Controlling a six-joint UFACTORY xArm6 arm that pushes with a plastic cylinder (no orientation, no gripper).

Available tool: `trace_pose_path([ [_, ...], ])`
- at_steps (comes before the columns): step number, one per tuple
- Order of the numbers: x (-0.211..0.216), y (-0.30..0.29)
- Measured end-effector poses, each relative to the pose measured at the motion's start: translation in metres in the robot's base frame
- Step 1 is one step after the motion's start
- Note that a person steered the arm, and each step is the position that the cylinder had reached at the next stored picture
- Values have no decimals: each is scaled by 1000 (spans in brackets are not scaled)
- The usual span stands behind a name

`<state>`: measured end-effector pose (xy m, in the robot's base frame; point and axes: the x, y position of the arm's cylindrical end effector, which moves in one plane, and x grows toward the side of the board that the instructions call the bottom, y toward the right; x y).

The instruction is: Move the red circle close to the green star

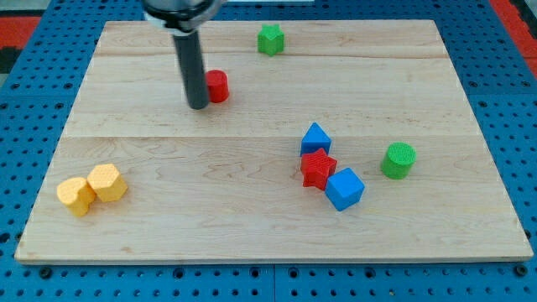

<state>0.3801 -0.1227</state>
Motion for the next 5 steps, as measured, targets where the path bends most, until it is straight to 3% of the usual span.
trace_pose_path([
  [2,-14,31],
  [4,-86,91],
  [5,-95,116],
])
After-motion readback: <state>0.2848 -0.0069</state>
